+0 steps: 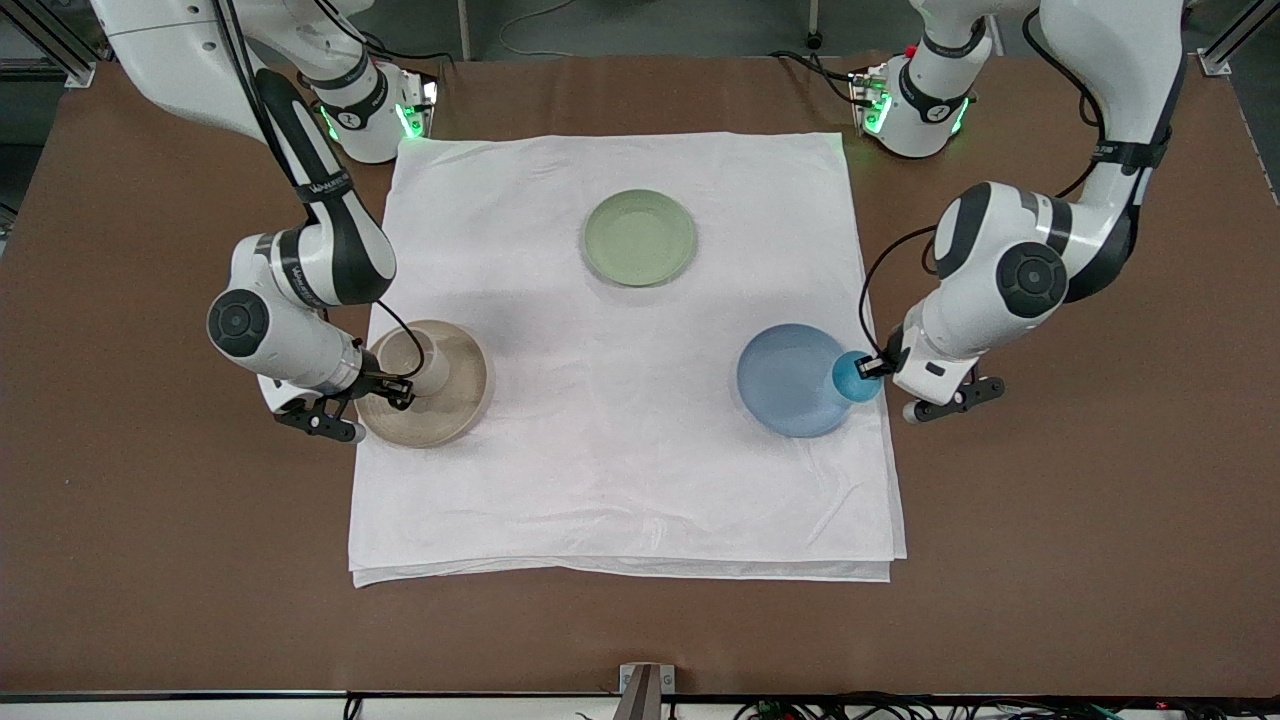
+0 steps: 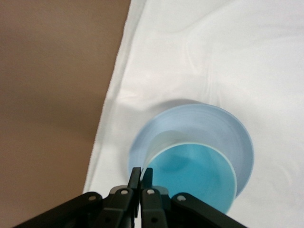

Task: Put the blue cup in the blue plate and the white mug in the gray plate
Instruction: 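Place the cup on the blue plate while the right gripper places the mug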

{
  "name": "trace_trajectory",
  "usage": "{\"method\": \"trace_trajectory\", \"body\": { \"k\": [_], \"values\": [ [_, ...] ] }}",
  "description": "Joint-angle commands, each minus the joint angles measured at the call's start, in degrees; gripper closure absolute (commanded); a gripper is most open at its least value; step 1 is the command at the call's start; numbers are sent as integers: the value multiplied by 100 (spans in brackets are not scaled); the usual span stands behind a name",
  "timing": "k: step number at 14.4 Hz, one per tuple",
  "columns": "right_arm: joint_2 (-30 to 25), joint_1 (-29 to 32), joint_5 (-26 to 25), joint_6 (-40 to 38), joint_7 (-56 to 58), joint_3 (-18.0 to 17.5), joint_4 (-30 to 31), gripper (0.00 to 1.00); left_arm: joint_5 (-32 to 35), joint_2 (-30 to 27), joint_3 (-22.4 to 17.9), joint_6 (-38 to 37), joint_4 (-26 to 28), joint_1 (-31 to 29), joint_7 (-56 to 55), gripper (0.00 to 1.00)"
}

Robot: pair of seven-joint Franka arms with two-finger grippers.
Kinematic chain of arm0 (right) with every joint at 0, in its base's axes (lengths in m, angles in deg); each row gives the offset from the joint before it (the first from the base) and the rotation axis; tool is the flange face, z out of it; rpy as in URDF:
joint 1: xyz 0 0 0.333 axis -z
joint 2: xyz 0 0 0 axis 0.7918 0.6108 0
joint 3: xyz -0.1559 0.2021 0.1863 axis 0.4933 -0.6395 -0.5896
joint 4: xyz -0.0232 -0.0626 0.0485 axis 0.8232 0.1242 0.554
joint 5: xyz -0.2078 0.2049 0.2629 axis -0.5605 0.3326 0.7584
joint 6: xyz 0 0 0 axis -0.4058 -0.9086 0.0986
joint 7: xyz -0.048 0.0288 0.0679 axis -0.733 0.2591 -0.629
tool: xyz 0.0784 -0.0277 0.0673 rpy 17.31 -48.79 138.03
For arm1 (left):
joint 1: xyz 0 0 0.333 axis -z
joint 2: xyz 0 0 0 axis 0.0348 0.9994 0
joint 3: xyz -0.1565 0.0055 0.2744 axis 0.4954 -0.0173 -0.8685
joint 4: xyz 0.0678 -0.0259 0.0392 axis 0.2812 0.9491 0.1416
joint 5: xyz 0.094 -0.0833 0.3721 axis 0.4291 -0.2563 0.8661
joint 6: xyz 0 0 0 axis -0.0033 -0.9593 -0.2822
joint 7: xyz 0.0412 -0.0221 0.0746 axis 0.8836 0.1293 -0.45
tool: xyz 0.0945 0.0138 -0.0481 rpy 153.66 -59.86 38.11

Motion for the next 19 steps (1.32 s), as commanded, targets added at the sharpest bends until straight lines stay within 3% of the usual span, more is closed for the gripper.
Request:
{"method": "trace_trajectory", "body": {
  "k": [1, 3, 5, 6, 9, 11, 13, 16, 19],
  "values": [
    [-134, 9, -73, -470, 5, 46, -383, 0, -25, 125, 19, 551, 280, 323, -391, 100],
    [-152, 105, -265, -1522, 162, 82, -1172, 0, 36, 257, 10, 676, 334, 492, -699, 96],
    [-160, 324, -792, -2507, 714, 73, -1989, 0, 334, 353, 10, 676, 360, 501, -831, 82],
    [-160, 456, -855, -2991, 1056, 73, -2385, 0, 422, 380, 10, 676, 360, 501, -936, 68],
    [-169, 1009, -856, -4144, 2365, 73, -3283, 0, 432, 275, 19, 606, 255, 466, -1043, 0],
    [-169, 1195, -873, -4540, 2501, 81, -3801, 0, 441, 108, 2, 248, -173, 431, -1034, 0],
    [-161, 1475, -856, -5006, 2510, 73, -4276, 0, 458, 134, -16, -524, -1024, 413, -999, 0],
    [-152, 1573, -829, -5070, 2457, 64, -4358, 0, 685, 265, -42, -1930, -2649, 395, -511, 0],
    [-353, 1512, -864, -5280, 2527, 38, -4314, 0, 1047, 222, -234, -2802, -3470, 387, 581, 0]
  ]
}}
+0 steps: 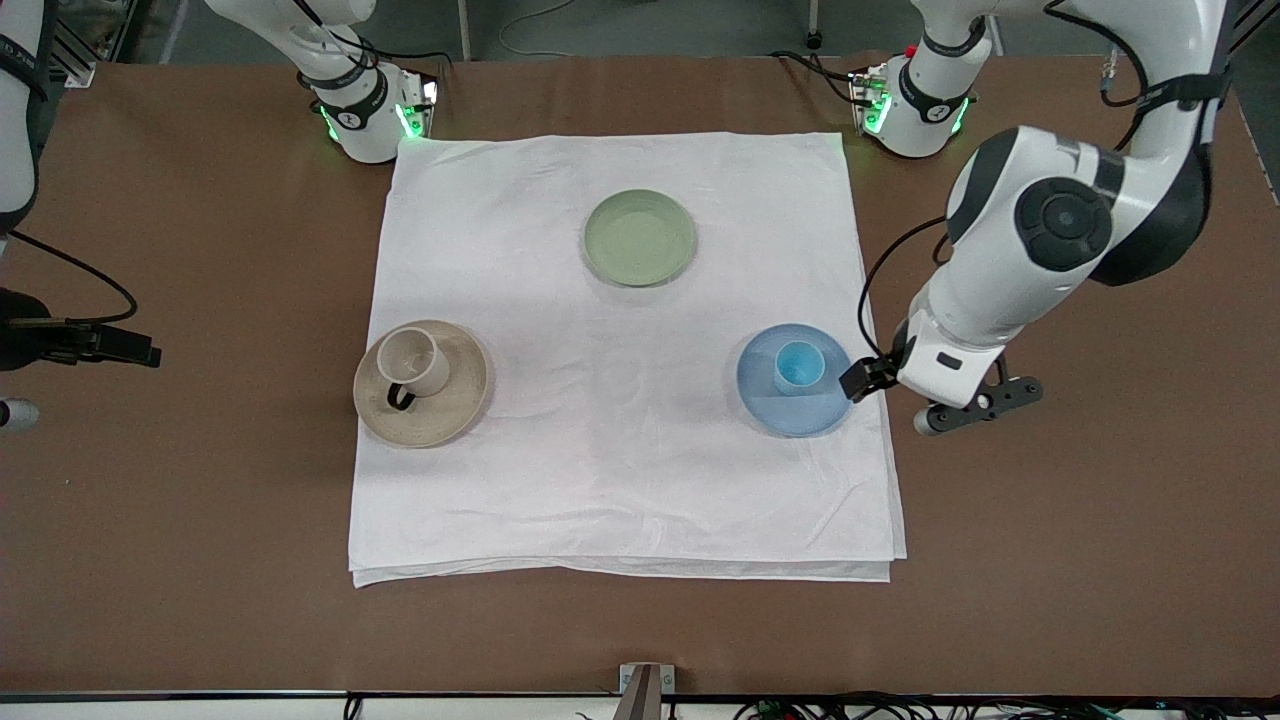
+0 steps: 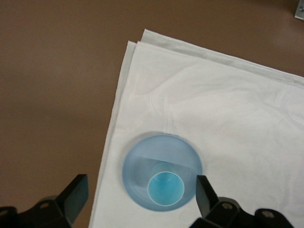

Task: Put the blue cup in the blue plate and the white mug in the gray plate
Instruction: 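Place the cup on the blue plate while the right gripper places the mug, then open both grippers and lift them away from the plates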

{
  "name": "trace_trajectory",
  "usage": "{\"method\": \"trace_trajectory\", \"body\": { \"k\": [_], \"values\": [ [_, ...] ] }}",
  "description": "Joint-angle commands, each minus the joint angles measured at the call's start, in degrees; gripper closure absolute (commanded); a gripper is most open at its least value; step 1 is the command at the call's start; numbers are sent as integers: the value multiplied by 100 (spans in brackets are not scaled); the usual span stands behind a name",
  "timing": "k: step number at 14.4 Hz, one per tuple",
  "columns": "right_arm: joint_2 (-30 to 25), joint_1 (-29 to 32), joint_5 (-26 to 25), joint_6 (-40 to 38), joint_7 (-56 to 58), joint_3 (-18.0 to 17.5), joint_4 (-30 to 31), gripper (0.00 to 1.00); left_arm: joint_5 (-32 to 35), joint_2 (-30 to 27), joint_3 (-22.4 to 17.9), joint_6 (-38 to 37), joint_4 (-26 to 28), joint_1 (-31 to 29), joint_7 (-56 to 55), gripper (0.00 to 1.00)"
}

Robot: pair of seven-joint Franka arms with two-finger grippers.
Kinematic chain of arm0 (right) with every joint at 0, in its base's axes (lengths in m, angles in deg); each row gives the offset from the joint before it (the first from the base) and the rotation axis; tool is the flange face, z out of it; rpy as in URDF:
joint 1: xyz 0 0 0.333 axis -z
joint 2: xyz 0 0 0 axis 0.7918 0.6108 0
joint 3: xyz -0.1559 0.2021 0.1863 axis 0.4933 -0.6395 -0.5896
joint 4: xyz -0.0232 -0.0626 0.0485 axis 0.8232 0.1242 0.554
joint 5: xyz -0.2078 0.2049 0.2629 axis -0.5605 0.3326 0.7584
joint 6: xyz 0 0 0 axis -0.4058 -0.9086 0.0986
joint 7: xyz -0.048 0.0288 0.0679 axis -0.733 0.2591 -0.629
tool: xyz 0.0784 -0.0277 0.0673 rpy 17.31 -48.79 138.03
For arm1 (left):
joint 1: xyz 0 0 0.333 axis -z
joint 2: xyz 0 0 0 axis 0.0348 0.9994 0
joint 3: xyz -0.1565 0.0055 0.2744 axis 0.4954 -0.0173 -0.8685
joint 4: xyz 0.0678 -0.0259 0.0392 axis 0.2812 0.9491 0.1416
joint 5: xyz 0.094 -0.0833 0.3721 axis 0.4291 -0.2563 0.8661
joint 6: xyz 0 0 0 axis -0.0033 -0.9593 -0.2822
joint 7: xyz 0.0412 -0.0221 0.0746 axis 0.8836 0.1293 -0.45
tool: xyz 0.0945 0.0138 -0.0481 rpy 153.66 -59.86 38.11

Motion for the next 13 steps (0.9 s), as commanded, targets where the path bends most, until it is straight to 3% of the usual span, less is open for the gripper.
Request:
{"method": "trace_trajectory", "body": {
  "k": [1, 5, 10, 13],
  "values": [
    [-279, -20, -90, -290, -13, -117, 50, 0, 205, 52, -291, -763, -721, 7, 724, 0],
    [-1465, -55, -81, -80, -23, -117, 1376, 0, 223, -633, -872, -1362, -775, 16, 1594, 0],
    [-2204, -222, -63, 25, -23, -91, 2001, 0, 91, -1380, -1486, -1881, -705, 112, 2413, 0],
    [-2416, -266, -72, -36, -5, -56, 2072, 0, -313, -1583, -1646, -2417, -705, 34, 2607, 0]
  ]
}}
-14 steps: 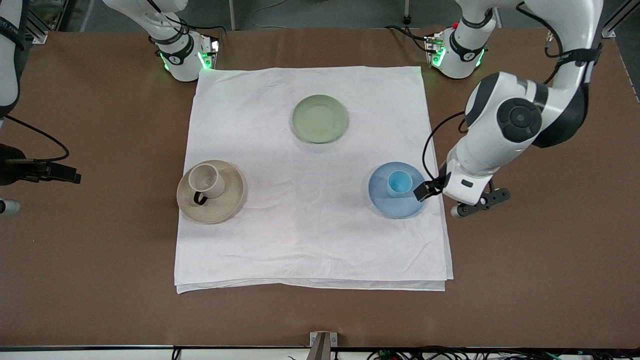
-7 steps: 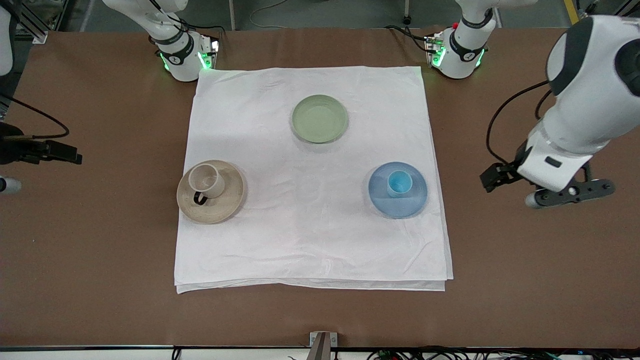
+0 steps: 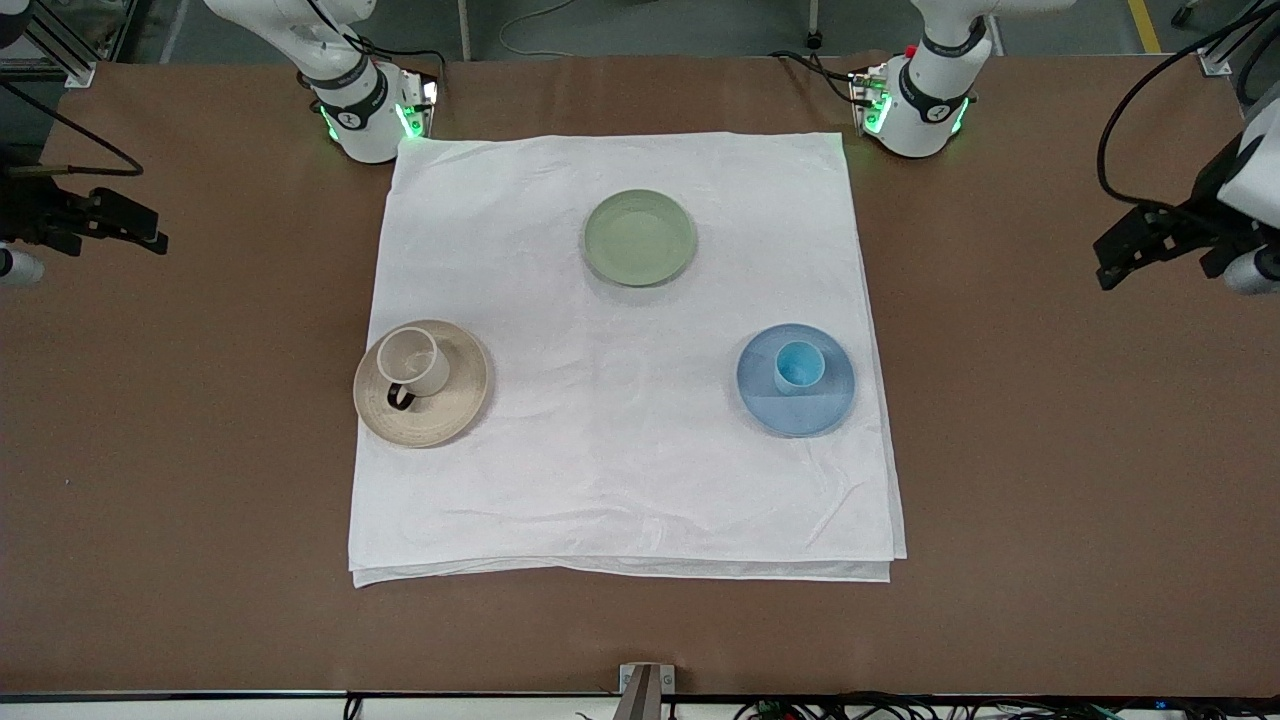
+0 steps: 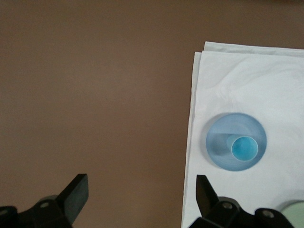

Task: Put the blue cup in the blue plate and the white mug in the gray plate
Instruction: 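Open both grippers and lift them away from the plates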

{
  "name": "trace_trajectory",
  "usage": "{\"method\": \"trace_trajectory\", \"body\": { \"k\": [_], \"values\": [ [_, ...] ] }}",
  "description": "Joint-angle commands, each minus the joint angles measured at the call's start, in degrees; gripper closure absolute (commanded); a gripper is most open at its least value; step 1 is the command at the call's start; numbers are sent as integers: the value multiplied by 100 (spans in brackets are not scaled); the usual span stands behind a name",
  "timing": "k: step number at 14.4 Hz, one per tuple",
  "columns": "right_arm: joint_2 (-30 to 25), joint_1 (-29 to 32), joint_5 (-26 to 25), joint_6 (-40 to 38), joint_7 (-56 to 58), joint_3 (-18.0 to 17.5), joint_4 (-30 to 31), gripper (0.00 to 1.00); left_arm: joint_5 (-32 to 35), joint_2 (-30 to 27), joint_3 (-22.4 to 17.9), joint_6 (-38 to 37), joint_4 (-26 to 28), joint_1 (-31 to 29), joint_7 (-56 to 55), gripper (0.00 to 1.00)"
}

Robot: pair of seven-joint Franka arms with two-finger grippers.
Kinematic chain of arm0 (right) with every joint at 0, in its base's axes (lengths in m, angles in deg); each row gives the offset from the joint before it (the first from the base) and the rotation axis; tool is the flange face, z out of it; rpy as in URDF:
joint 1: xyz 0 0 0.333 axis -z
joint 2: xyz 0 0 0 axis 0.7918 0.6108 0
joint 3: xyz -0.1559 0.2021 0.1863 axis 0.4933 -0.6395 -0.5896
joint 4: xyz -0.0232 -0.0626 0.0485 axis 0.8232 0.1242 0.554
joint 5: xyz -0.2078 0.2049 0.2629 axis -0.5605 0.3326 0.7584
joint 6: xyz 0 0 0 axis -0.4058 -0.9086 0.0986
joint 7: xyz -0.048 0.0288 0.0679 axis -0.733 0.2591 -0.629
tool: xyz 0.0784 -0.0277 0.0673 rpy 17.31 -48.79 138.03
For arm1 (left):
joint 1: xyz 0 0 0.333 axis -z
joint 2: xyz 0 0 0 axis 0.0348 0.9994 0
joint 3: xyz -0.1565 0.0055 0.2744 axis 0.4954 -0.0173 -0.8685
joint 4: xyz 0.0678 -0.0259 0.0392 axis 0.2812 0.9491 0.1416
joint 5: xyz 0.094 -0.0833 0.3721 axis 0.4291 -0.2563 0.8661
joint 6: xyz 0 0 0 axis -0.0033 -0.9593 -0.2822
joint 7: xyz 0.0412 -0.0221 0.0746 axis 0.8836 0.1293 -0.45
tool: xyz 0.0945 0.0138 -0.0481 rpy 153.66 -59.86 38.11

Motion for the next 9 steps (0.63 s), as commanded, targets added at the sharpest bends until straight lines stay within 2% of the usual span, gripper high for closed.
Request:
{"method": "trace_trajectory", "body": {
  "k": [1, 5, 9],
  "values": [
    [-370, -59, -81, 92, -4, 64, 330, 0, -186, -201, -133, -170, 126, -24, 228, 0],
    [-388, -85, -81, 109, -4, 91, 339, 0, -572, -341, -90, -284, 293, -532, 457, 0],
    [-388, -103, -81, 118, 5, 91, 339, 0, -590, -517, -63, -258, 486, -578, 448, 0]
  ]
}}
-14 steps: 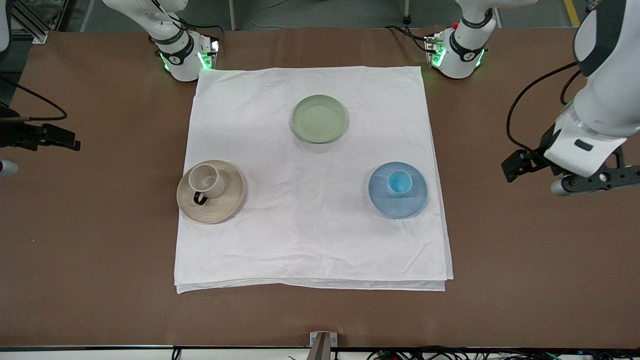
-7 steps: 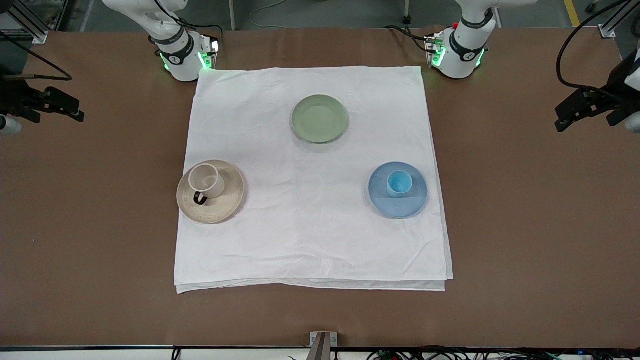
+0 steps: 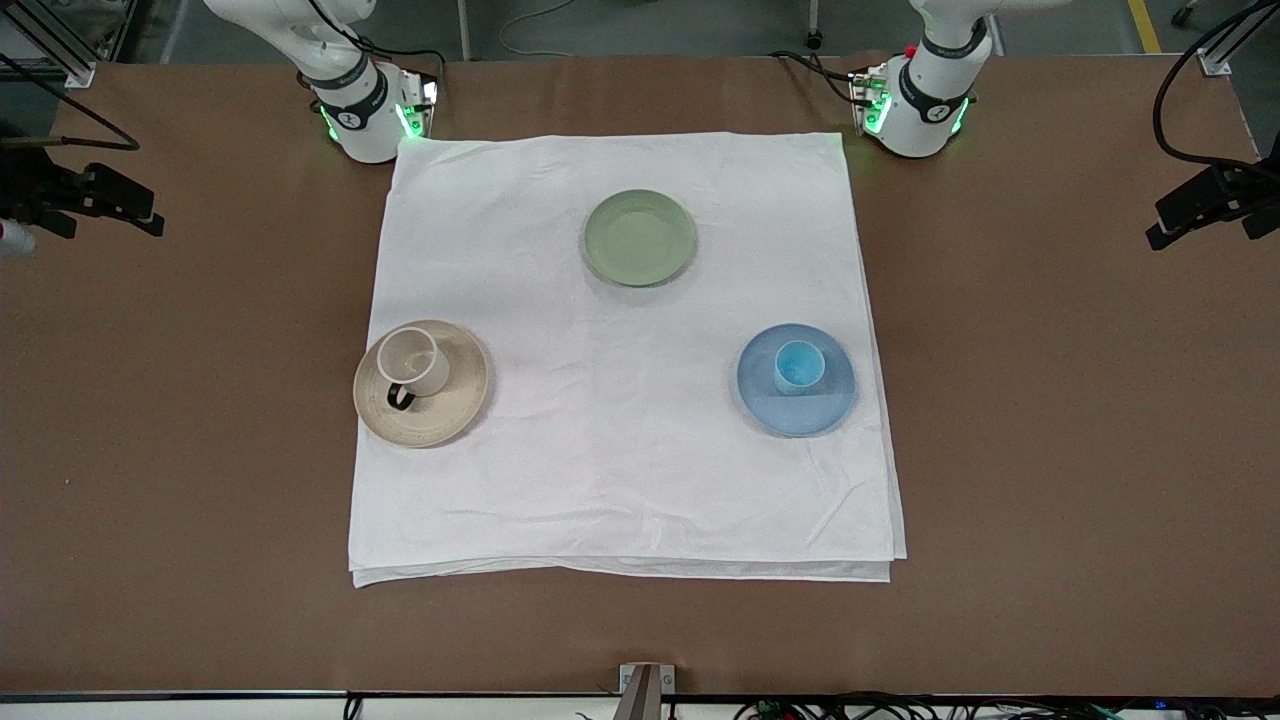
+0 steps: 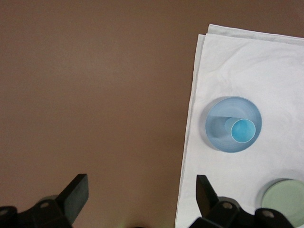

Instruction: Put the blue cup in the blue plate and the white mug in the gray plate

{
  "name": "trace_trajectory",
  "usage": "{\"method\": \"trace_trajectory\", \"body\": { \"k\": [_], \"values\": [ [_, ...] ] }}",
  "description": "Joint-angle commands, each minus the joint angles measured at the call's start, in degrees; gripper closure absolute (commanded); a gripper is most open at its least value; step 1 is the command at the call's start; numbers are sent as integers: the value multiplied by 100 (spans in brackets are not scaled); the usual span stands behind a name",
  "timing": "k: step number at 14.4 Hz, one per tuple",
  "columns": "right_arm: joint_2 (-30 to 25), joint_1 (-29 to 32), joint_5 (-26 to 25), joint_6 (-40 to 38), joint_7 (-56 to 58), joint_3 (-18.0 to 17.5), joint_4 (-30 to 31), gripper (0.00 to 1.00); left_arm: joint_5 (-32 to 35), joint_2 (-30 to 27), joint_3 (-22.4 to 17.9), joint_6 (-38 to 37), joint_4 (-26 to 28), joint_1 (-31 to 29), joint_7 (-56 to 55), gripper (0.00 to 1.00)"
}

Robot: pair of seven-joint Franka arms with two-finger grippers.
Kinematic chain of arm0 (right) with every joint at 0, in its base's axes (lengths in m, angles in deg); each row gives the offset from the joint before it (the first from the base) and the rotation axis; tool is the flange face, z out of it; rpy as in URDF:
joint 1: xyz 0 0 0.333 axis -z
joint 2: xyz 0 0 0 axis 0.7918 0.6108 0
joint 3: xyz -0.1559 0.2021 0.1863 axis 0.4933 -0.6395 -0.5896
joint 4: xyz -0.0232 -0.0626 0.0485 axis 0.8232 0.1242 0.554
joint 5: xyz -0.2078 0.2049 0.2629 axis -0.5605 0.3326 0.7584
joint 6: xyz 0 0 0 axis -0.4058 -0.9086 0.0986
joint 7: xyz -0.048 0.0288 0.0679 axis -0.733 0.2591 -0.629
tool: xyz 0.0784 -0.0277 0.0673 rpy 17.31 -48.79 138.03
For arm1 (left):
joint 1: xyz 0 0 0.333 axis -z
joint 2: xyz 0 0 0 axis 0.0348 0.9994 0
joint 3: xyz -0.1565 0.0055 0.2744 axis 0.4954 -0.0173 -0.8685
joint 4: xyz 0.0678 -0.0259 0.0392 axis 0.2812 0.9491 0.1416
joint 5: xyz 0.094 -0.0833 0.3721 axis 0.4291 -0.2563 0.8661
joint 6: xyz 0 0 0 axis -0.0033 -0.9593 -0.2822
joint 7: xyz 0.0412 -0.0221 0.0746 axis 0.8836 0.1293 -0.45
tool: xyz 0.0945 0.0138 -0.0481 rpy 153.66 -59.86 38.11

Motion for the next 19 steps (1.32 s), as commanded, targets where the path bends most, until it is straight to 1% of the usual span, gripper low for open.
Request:
{"method": "trace_trajectory", "body": {
  "k": [1, 3, 7, 8, 11, 16, 19],
  "values": [
    [-158, -38, -81, 80, 5, 40, 177, 0, -93, -272, 49, 19, 304, -18, 54, 0],
    [-158, -29, -81, 106, 14, 31, 159, 0, -93, -324, 102, 28, 400, -1, 54, 0],
    [-219, -29, -37, 246, -4, 31, 150, 0, -93, -711, 286, 370, 1014, -10, 54, 0],
    [-228, -38, -28, 290, -4, 31, 150, 0, -93, -755, 322, 405, 1077, -1, 54, 0],
    [-229, -29, -10, 326, 57, 31, 142, 0, -31, -747, 533, 380, 1060, -10, 19, 0],
    [-229, -21, 16, 378, 260, 40, 133, 0, -22, -703, 507, 353, 998, -27, 28, 0],
    [-237, -12, 113, 361, 260, 40, 124, 0, -22, -668, 515, 353, 928, -27, 19, 0]
  ]
}}
